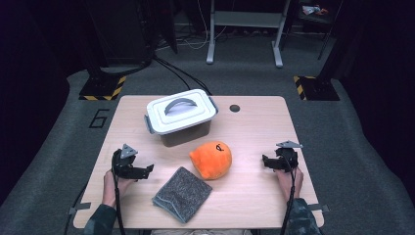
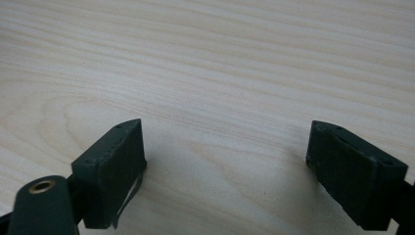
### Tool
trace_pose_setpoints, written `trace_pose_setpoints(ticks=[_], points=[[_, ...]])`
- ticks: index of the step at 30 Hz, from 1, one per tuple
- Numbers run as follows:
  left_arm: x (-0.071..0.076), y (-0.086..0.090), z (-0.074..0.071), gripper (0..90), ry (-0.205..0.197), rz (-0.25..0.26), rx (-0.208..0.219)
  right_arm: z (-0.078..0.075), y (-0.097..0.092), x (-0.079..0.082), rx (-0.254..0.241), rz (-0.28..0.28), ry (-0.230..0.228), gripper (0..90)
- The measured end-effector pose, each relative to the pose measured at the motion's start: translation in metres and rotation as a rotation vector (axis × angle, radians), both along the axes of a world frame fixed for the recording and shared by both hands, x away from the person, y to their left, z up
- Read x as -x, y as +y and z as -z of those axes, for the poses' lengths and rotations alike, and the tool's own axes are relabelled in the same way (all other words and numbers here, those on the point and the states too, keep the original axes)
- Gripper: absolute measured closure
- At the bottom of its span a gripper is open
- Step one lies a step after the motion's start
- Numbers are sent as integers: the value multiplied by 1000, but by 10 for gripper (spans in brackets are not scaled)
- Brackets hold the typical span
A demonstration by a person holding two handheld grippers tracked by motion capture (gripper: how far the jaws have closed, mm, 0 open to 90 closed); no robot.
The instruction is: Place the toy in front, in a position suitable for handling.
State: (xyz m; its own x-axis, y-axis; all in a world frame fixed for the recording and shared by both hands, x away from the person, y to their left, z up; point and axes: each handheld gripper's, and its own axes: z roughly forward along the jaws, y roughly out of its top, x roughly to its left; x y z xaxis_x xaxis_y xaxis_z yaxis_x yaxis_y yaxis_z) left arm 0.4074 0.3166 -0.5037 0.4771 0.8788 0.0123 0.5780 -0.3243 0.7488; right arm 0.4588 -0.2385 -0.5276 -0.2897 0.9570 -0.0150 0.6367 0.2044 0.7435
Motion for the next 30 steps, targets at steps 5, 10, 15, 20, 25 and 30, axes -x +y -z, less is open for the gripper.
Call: trace_pose_setpoints(ticks=[5,10,15,20,25,30], points=[[4,0,14,33,20,-13,-13,0,1,1,4,5,-4,134],[4,0,26,37,37,-25,5,0,3,2,-4,-12,8,113],[5,-2,27,35,37,-34,-7,-1,0,0,-39,-28,40,57],[5,-2,27,24,37,-27,-17,-6,0,7,-131,-57,68,30],[6,-4,28,24,27,-40,-15,-18,11,18,-178,-115,62,10],[5,-5,27,23,32,-23,-14,-38,32,29,-156,-186,33,9]])
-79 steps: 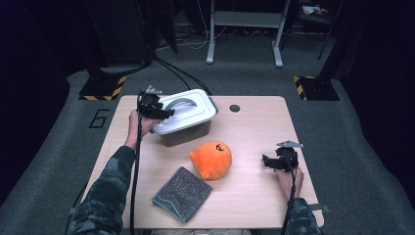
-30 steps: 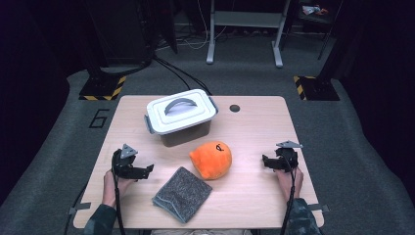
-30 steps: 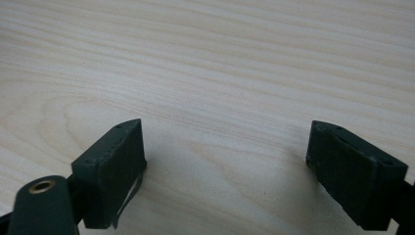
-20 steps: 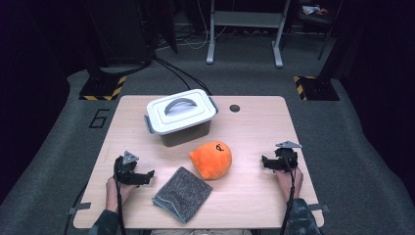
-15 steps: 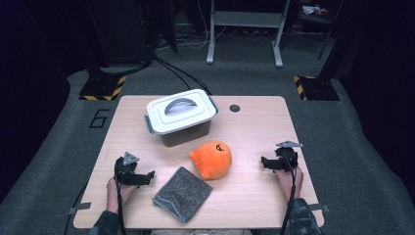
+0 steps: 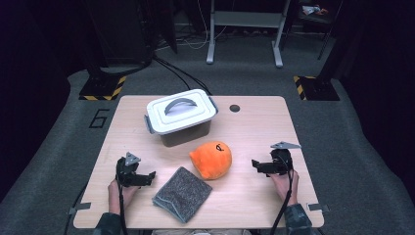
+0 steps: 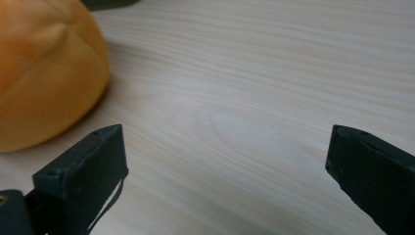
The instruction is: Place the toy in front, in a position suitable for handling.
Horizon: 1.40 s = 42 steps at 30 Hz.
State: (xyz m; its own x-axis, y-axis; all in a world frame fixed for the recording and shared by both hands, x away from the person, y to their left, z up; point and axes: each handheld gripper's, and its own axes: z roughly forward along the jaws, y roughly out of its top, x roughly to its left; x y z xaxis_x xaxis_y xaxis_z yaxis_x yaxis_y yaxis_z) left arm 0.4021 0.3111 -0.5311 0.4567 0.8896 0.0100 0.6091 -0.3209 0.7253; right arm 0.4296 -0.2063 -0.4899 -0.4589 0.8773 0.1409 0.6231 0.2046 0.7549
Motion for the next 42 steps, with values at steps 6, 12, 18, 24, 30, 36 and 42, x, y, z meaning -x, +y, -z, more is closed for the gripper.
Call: trace_pose_setpoints(ticks=[6,12,18,24,30,36,42], points=[[0,-1,0,19,2,5,-4,-21,31,9,10,-86,-31,5],[0,-1,0,19,2,9,-4,-34,62,9,31,-177,-45,9],[0,-1,0,20,3,10,-3,-36,91,4,12,-250,-34,12],[-1,-1,-1,20,5,15,-9,-33,108,-2,21,-290,-9,56],[-1,-1,0,19,4,15,-9,-26,115,-5,23,-314,30,162],[-1,-1,0,20,5,14,-9,-21,113,-6,16,-318,50,316],[-1,-1,-1,20,5,14,-8,-20,112,-3,-3,-309,51,486]])
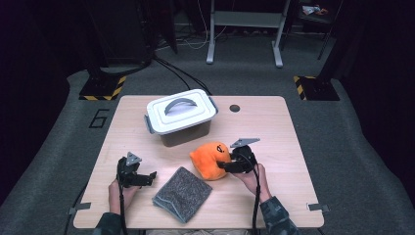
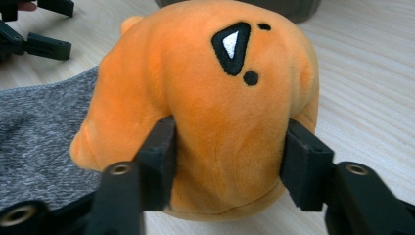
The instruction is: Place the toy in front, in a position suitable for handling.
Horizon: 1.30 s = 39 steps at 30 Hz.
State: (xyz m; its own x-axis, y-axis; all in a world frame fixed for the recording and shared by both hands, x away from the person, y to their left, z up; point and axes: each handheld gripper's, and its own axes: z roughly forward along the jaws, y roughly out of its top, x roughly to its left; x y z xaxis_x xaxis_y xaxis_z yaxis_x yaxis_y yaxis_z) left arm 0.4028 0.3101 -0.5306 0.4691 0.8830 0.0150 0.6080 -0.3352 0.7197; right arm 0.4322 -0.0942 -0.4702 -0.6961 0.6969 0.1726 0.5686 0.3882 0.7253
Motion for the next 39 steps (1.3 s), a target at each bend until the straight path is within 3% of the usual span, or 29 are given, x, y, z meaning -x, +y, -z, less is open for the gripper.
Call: trace_pose_setpoints(ticks=[11,27,35,39], points=[[0,0,0,22,-1,-1,0,-1,-8,5,-89,26,-38,587],[0,0,0,22,0,0,1,-16,-33,1,-110,166,-129,594],[0,0,0,22,0,0,0,-18,-44,-7,-103,234,-150,592],[0,0,0,22,0,0,0,-14,-46,-10,-106,264,-138,592]])
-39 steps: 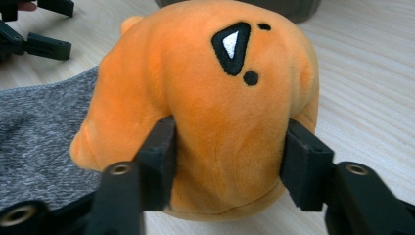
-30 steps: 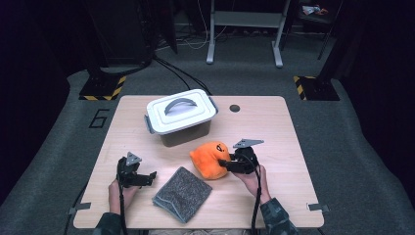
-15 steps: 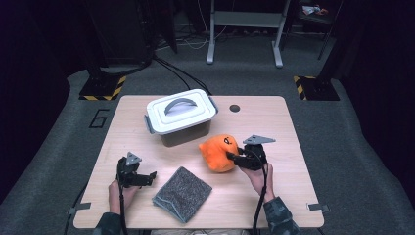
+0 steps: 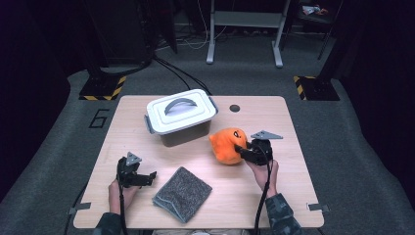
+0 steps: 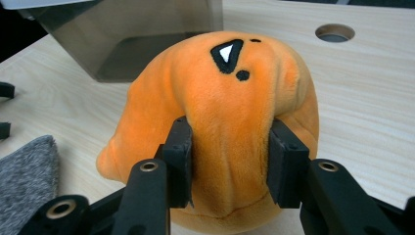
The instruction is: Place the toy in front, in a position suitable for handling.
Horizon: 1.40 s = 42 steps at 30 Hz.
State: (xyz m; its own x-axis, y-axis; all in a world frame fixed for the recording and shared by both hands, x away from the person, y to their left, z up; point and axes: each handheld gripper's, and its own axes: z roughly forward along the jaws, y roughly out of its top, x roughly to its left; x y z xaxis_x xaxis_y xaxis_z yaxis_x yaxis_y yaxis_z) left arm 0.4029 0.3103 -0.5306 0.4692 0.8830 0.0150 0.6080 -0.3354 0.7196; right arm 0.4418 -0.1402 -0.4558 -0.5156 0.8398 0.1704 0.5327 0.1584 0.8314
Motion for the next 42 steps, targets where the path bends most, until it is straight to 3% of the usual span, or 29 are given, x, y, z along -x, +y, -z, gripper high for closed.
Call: trace_pose_setpoints(ticks=[8,15,19,25,29,34,37,40,42], points=[[0,0,0,22,-1,0,0,15,-1,-4,20,64,32,530],[0,-1,1,22,-12,-12,11,11,-9,-3,16,62,50,255],[0,-1,1,22,-8,-13,10,2,-18,6,14,65,7,147],[0,-1,1,22,-8,-13,10,-6,-40,24,54,72,-21,131],[0,-2,0,21,3,-22,4,5,-59,37,81,99,-1,110],[1,-2,0,20,6,-35,7,32,-83,50,107,148,46,83],[2,-1,-4,20,16,-24,30,46,-95,57,118,161,71,69],[10,-5,-12,17,-20,-14,42,57,-101,60,149,175,86,62],[18,-12,-19,13,-31,21,66,63,-104,61,149,189,95,62]])
